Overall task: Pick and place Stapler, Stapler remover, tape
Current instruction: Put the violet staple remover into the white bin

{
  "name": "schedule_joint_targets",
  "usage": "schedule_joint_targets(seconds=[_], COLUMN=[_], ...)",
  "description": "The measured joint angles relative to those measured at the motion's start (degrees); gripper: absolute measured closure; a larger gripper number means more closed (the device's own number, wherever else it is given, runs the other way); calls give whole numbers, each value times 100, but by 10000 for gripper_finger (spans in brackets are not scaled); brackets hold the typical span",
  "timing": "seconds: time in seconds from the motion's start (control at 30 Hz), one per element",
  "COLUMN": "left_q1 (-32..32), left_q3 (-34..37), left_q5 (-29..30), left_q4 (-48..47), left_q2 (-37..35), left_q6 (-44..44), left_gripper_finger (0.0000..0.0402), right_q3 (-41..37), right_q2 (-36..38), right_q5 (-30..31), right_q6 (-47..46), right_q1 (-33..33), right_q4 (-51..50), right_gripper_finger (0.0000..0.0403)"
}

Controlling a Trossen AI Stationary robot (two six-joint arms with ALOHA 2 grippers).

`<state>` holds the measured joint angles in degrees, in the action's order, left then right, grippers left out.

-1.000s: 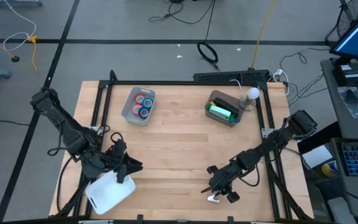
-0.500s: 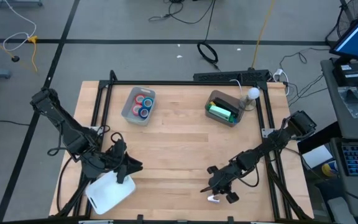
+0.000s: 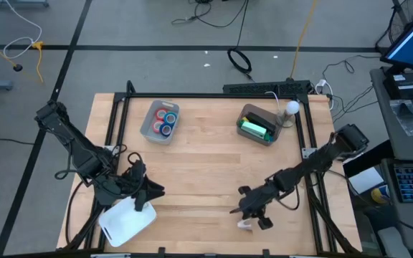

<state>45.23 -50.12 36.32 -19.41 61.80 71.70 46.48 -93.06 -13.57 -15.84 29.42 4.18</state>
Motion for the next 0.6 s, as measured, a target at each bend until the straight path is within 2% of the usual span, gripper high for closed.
schedule_joint_targets(seconds=[0.1, 0.23, 0.4, 0.53, 0.6], left_q1=[-81, -298, -611, -830, -904], left_q3=[-1, 0, 0, -1, -1], left_q5=[22, 29, 52, 63, 63], left_q4=[6, 123, 784, 1755, 2325], left_q2=[0, 6, 146, 380, 507], left_q6=[2, -1, -520, -1448, -2005], left_gripper_finger=[256, 256, 256, 256, 256], right_q3=[0, 0, 0, 0, 0], right_q2=[372, 881, 1244, 1273, 1273], right_q5=[-8, -11, -8, 27, 254], right_q6=[0, -4, -372, -710, -775], right_q1=[-257, -715, -1248, -1488, -1544], right_q4=[42, 646, 2523, 4336, 4915], right_gripper_finger=[402, 402, 402, 402, 402])
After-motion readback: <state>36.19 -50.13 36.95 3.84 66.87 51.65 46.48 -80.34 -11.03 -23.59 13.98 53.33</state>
